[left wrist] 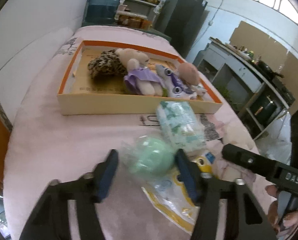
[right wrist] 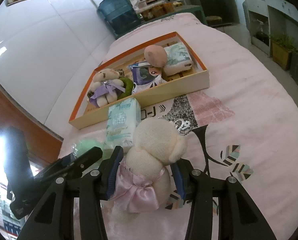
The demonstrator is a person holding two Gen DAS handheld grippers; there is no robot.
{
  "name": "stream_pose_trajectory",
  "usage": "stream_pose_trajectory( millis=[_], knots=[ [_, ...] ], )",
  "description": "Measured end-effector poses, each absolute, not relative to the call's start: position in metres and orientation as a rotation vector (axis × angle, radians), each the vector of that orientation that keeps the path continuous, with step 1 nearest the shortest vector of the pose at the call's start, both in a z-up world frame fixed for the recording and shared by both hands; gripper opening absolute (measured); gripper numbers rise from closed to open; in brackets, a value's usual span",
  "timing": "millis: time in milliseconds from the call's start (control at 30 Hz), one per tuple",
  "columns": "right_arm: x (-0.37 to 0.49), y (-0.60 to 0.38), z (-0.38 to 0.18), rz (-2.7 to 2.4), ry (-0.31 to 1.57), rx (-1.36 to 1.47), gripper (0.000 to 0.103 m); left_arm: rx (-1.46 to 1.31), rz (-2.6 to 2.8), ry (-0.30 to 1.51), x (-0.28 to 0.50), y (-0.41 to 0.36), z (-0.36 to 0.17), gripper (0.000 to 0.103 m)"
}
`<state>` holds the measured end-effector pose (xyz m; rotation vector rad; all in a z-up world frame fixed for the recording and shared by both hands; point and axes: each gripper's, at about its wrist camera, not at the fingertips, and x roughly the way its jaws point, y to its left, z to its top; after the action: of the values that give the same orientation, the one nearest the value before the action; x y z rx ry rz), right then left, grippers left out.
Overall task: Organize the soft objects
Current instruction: 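Grasp the pink-dressed plush bear with right gripper while left gripper grasps the green ball, then carry the plush bear and green ball with both grippers over the tray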
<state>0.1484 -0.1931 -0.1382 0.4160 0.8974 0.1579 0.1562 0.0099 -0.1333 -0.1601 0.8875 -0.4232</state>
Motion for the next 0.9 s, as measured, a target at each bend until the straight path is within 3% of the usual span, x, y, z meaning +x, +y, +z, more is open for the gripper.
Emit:
stream_pose_trajectory(
  millis=[900],
  knots=[
    [0.141,-0.177,-0.102,0.195,0.809,0.306,0.048,-0.117,-0.342,0.739,0.119,0.014,-0.082,0.048]
  ],
)
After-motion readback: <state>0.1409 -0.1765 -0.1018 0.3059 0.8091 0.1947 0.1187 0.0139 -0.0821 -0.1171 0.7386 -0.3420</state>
